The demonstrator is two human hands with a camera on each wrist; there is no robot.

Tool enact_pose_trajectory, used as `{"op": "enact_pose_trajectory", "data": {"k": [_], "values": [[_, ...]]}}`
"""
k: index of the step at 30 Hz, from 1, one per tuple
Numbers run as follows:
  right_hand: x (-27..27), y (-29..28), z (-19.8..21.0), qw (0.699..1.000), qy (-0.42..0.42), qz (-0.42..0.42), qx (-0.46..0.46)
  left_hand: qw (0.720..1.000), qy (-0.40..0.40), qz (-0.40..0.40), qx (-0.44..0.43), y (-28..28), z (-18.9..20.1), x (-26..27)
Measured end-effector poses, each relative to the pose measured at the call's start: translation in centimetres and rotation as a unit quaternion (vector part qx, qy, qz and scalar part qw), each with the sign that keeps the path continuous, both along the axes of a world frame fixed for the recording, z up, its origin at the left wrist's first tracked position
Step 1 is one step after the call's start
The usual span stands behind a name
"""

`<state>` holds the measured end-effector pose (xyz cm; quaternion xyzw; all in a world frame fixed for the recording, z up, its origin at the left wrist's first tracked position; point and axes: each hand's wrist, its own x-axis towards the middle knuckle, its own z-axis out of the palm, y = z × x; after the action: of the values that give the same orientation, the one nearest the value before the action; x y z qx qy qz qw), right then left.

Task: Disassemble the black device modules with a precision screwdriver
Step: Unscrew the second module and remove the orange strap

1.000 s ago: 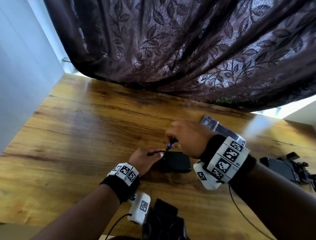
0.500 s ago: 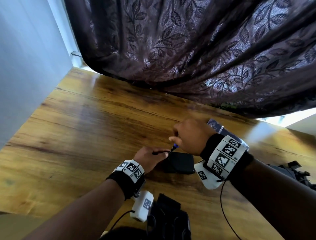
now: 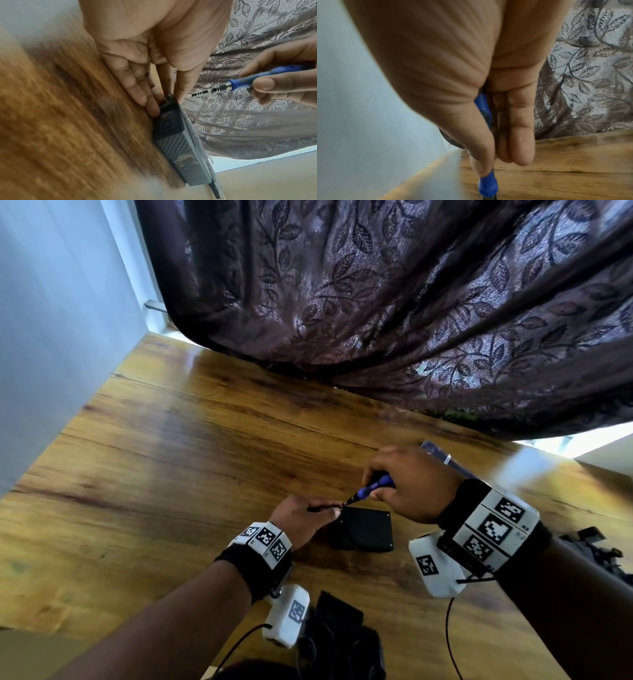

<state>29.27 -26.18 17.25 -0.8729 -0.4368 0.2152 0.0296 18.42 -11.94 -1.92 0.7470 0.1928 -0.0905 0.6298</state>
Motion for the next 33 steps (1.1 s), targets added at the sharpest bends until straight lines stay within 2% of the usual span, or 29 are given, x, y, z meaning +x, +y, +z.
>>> {"op": "enact_pose_trajectory", "data": {"k": [26, 33], "values": [[-0.7, 0.2, -0.2, 0.998, -0.031, 0.030, -0.036, 1.000, -0.012, 0.013, -0.020, 0.0, 0.2, 0.0], [-1.3, 2.1, -0.4, 0.981, -0.109, 0.069, -0.143, 1.000, -0.025, -0.005, -0.005, 0.3, 0.0, -0.2]]}}
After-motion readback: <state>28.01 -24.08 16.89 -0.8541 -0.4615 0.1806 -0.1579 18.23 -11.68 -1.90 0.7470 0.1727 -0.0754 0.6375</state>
